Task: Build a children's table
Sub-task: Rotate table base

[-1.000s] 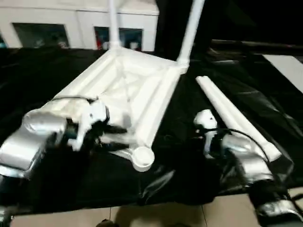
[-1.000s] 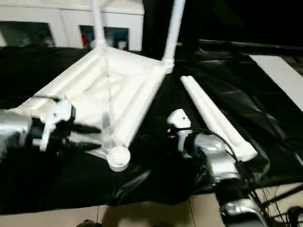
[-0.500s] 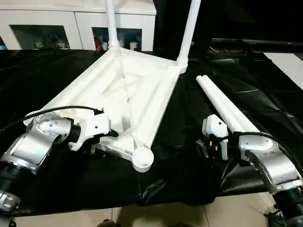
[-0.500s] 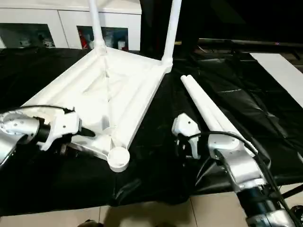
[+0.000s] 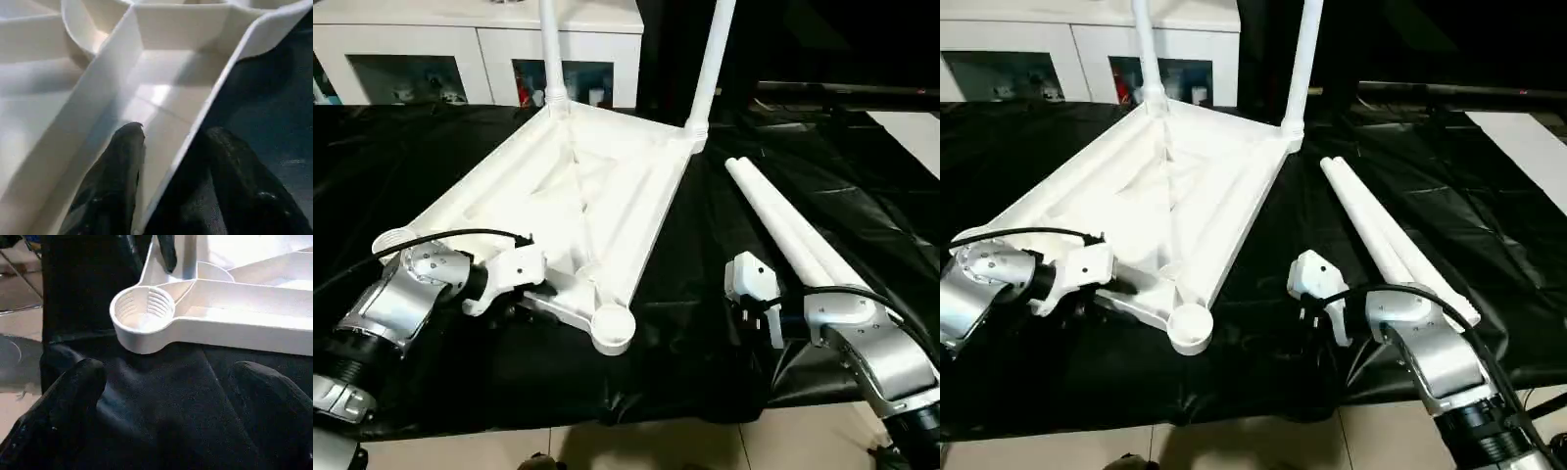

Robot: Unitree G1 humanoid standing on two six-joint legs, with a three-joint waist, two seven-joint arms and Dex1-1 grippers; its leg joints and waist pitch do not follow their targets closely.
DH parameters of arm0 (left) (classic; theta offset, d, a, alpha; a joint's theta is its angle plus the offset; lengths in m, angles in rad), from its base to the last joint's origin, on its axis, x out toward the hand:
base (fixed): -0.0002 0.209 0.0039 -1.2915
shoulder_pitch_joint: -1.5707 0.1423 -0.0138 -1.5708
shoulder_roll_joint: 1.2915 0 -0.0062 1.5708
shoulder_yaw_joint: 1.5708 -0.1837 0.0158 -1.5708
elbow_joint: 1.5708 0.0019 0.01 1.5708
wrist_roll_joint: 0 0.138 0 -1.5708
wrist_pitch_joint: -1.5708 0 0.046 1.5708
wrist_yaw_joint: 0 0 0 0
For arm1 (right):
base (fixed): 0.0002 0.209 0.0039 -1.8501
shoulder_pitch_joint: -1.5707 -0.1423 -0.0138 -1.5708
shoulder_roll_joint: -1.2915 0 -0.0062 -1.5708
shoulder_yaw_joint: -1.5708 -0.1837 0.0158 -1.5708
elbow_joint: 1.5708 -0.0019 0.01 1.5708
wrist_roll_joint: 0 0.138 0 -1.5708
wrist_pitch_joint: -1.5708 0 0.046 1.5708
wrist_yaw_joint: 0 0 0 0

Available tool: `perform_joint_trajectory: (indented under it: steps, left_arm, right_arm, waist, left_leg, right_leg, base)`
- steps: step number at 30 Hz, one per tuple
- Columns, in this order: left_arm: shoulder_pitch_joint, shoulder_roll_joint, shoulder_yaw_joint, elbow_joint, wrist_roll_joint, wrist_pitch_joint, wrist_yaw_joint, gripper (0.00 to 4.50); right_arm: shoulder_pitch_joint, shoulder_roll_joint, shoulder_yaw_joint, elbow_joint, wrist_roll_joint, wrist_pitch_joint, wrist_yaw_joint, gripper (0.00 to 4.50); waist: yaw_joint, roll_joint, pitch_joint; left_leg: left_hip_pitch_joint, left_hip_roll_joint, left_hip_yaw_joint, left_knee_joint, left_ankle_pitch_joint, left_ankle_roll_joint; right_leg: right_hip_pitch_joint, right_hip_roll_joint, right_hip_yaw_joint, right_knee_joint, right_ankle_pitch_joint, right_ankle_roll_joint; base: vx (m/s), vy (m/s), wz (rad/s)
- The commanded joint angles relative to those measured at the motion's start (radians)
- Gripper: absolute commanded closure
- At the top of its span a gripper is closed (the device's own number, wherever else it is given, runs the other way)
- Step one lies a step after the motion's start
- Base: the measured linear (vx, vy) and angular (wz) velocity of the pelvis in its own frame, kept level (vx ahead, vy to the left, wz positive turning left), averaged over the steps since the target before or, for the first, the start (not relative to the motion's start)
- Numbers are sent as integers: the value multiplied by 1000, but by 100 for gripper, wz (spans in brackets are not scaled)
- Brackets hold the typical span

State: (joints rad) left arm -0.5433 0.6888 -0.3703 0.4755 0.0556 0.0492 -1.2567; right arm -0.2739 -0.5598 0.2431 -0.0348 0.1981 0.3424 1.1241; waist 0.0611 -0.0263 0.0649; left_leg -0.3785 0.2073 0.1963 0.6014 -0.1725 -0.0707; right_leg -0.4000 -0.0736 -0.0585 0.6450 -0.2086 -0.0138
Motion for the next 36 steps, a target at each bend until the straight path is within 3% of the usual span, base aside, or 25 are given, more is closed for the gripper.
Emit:
perform_joint_trajectory:
  steps: [1,2,3,9,14,15,19,24,26,30,34,36]
  left_arm:
    - [-20,-12,-8,21,16,-15,8,251]
    - [-24,-17,-5,29,15,-13,8,251]
    - [-27,-21,-3,34,15,-10,8,289]
    - [-24,-29,1,11,-4,75,-5,314]
    - [25,-20,13,-113,-55,234,-37,354]
    - [52,-27,16,-171,-61,299,-19,361]
    - [65,-71,32,-190,-41,346,66,377]
    - [65,-148,48,-163,27,369,237,385]
    - [61,-165,48,-165,45,403,292,386]
    - [65,-202,54,-211,76,509,402,386]
    - [73,-217,51,-222,99,511,431,386]
    - [70,-217,50,-214,110,497,445,387]
  right_arm:
    - [-7,-13,1,-21,-3,10,6,0]
    - [-7,-14,1,-23,-4,12,4,0]
    - [-7,-15,1,-25,-5,14,2,0]
    - [-9,-14,6,-17,-25,6,-16,0]
    - [-15,-12,11,-17,-27,9,-32,0]
    - [-18,-10,10,-12,-29,7,-35,0]
    - [-26,-11,14,2,-38,2,-39,0]
    - [-42,-5,16,26,-65,3,-67,0]
    - [-47,-6,18,34,-73,3,-77,0]
    - [-61,-11,24,53,-88,1,-88,0]
    - [-68,-10,22,63,-98,6,-99,0]
    - [-71,-9,18,68,-108,6,-118,0]
  waist:
    - [3,18,-73]
    - [3,17,-74]
    - [3,17,-73]
    - [3,14,-72]
    - [-7,13,-72]
    - [-12,7,-73]
    - [-13,11,-70]
    - [-12,4,-63]
    - [-15,1,-62]
    - [-23,-2,-65]
    - [-26,-1,-64]
    - [-27,1,-66]
  left_leg:
    - [23,27,-19,-69,-239,-6]
    - [22,27,-19,-68,-231,-4]
    - [21,27,-19,-68,-225,-2]
    - [19,27,-18,-68,-224,-3]
    - [14,26,-22,-69,-210,1]
    - [15,27,-20,-68,-202,4]
    - [20,25,-17,-65,-205,18]
    - [25,24,-18,-66,-268,3]
    - [17,21,-23,-67,-265,1]
    - [10,18,-27,-65,-261,5]
    - [8,15,-30,-65,-258,14]
    - [5,15,-32,-66,-246,14]
  right_leg:
    - [45,-61,50,-85,-144,-211]
    - [46,-61,50,-84,-133,-215]
    - [46,-60,50,-83,-124,-218]
    - [48,-63,50,-82,-133,-222]
    - [53,-63,49,-82,-143,-217]
    - [54,-61,49,-79,-124,-223]
    - [48,-57,50,-85,-131,-233]
    - [45,-60,50,-103,-303,-181]
    - [48,-61,48,-107,-364,-145]
    - [48,-58,43,-111,-398,-120]
    - [45,-57,39,-119,-429,-97]
    - [49,-56,37,-115,-390,-105]
  base:
    - [0,0,0]
    - [0,0,0]
    - [0,0,0]
    - [0,0,0]
    - [0,0,0]
    - [0,0,0]
    - [0,0,0]
    - [0,0,0]
    - [0,0,0]
    - [0,0,0]
    - [0,0,0]
    - [0,0,0]
